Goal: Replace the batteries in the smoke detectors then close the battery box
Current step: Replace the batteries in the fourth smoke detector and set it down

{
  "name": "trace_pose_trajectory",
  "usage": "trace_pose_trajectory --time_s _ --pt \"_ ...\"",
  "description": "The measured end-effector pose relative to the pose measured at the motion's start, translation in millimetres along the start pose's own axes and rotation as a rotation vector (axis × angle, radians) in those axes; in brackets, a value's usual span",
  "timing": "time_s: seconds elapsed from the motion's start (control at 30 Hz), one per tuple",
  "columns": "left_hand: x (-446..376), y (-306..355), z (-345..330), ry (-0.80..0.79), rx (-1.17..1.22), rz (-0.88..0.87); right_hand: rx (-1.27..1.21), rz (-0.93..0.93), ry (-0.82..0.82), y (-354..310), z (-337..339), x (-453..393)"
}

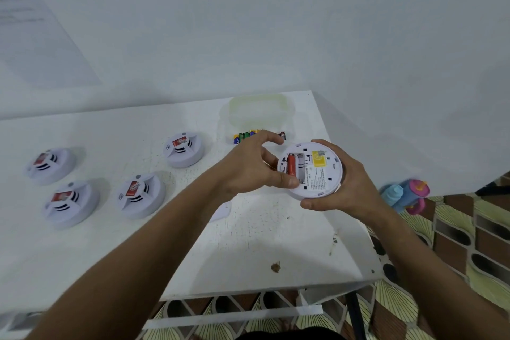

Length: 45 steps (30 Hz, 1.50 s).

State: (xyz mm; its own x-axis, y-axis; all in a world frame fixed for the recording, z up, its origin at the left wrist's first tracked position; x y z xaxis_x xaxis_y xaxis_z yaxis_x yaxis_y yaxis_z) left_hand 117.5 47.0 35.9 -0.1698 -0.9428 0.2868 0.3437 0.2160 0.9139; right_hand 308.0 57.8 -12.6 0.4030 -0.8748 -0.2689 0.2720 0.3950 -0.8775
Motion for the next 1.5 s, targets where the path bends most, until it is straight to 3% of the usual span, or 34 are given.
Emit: trace_pose_trajectory --time_s 0.33,0.57,0.63,0.73,0.9,1.13,1.5 --pt "-12 -10 -11 0.042 0.158 -0.016 0.061 -0.013 0.029 1 8 -1" --pt "-23 -10 -4 -0.039 0.243 0.037 0.059 -0.005 0.069 3 16 4" --pt "-33 -15 4 0.052 0.113 0.001 0.064 -0.011 0.075 3 21 8" --pt "-51 -28 15 0.156 -0.290 -0.053 0.056 -0.034 0.096 8 29 15" --pt "-74 -41 1 -0.003 -0.613 -0.031 0.050 -0.060 0.100 13 31 23" --pt "-89 -52 -16 -0.098 -0.793 0.025 0.059 -0.069 0.074 13 29 25" --pt "-75 -40 -13 0.076 -0.435 -0.082 0.050 -0.104 0.087 13 27 23"
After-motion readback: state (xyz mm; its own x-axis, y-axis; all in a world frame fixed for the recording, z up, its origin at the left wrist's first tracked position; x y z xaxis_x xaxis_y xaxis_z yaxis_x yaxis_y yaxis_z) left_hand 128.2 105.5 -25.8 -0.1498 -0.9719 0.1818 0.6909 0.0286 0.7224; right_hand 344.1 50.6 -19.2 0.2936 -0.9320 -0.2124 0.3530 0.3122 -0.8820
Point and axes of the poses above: each hand's wrist, its own x-axis away from the middle knuckle, its own z-axis out of the back of the hand, y = z × x, the point moved 4 cm from there along -x, towards the middle knuckle, and after that the axes turned 8 degrees about x, right-handed, at the moved point
